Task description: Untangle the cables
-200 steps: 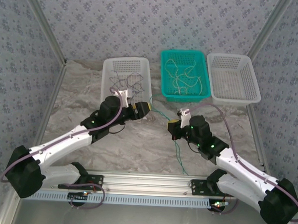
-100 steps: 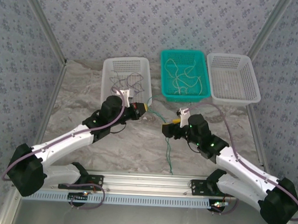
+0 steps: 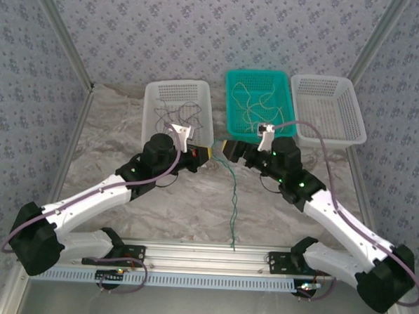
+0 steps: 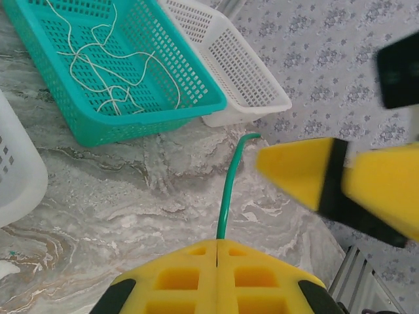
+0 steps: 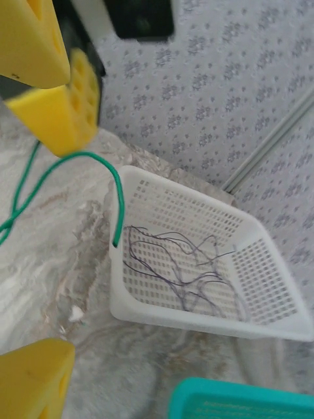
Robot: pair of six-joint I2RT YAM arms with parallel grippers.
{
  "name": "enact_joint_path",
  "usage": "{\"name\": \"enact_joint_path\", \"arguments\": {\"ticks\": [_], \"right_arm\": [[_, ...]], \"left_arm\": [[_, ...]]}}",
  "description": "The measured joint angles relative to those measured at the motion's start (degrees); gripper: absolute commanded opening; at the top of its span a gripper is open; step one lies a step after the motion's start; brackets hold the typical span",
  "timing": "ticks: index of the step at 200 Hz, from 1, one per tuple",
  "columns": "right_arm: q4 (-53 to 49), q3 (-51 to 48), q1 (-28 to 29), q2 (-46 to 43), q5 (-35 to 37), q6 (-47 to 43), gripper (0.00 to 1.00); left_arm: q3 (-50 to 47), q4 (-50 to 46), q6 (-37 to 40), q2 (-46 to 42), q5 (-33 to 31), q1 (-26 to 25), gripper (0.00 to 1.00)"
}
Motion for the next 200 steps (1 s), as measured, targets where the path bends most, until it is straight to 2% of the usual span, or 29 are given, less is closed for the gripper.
{"name": "enact_joint_path", "arguments": {"ticks": [19,41,51,73,101,122,141,200], "right_arm": [[0.8,0.8,0.4,3.4,0.0,6.0,0.83],[2.7,1.6,0.8,5.7,-0.1,10.7,0.62],[3.9,1.9,0.8,6.7,-0.3,12.5,0.56],[7.3,2.1,0.9,8.9,-1.1,16.2,0.48],[9.7,2.7,1.6,11.2,-2.1,18.3,0.43],[11.6,3.0,2.1,12.1,-3.0,19.7,0.24],[12.7,3.2,2.8,12.3,-3.2,20.5,0.0],[11.0,3.6,3.0,11.3,0.3,17.6,0.0]], "left_arm": [[0.2,0.0,0.3,0.0,0.1,-0.2,0.0],[0.3,0.0,0.5,0.0,0.1,-0.3,0.0],[0.3,0.0,0.7,0.0,0.1,-0.3,0.0],[0.3,0.0,1.0,0.0,0.1,-0.4,0.0],[0.3,0.0,1.4,0.0,0.1,-0.7,0.0],[0.3,0.0,1.6,0.0,0.1,-0.7,0.0],[0.3,0.0,1.7,0.0,0.1,-0.7,0.0],[0.5,-1.2,2.1,0.0,-1.2,-0.7,0.0]]}}
